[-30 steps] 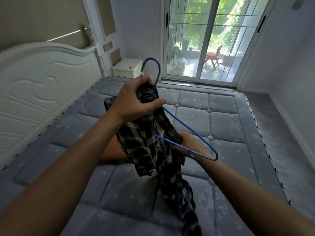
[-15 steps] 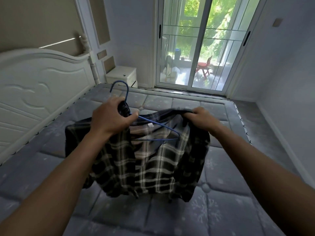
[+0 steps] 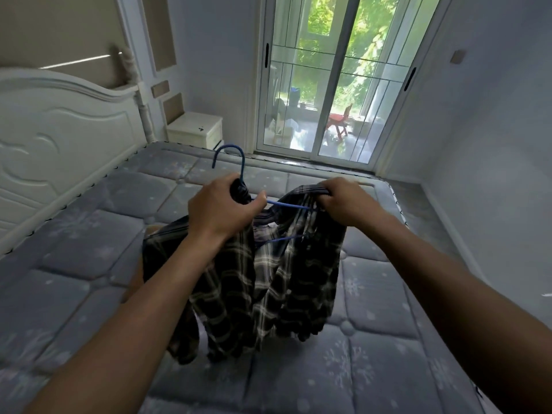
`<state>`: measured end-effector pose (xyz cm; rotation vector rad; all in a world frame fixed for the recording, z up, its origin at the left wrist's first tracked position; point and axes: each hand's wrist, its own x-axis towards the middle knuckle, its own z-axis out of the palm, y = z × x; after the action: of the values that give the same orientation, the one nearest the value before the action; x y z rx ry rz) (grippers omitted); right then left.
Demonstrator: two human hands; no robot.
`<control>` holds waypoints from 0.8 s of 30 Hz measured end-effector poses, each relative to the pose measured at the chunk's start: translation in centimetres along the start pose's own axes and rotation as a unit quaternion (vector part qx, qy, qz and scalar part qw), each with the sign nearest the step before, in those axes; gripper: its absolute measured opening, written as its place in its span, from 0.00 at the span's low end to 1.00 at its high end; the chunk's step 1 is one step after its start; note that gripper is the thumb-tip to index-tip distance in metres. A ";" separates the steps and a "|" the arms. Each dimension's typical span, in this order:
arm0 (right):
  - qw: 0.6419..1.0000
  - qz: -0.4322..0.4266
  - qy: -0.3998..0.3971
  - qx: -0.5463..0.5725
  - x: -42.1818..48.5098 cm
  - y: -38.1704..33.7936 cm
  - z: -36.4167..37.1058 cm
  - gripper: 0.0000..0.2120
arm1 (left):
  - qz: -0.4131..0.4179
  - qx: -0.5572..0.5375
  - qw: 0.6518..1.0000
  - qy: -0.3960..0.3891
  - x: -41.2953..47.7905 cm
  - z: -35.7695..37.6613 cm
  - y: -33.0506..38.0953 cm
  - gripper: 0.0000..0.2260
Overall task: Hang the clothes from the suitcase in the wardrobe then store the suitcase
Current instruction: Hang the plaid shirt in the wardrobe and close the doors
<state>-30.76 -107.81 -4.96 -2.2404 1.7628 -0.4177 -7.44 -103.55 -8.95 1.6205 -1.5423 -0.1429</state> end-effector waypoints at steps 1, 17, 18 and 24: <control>1.000 0.005 -0.007 0.025 0.1 -0.3 0.5 0.13 | 0.002 0.002 1.000 -0.008 -0.2 0.5 -0.1 0.20; 0.958 -0.160 -0.211 0.108 -5.0 -1.2 3.9 0.04 | -0.004 -0.122 0.984 -0.130 1.4 3.3 -1.5 0.21; 0.953 -0.171 -0.223 0.111 -5.5 -0.9 2.7 0.05 | 0.007 -0.136 0.983 -0.123 1.5 2.8 -0.9 0.22; 0.981 -0.175 0.084 -0.006 -4.5 4.9 -4.4 0.23 | 0.087 -0.202 0.973 -0.074 2.3 -0.7 3.7 0.16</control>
<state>-37.81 -104.70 -2.95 -2.5982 1.4392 -0.6861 -9.27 -104.66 -5.05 1.1720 -1.6331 -0.4595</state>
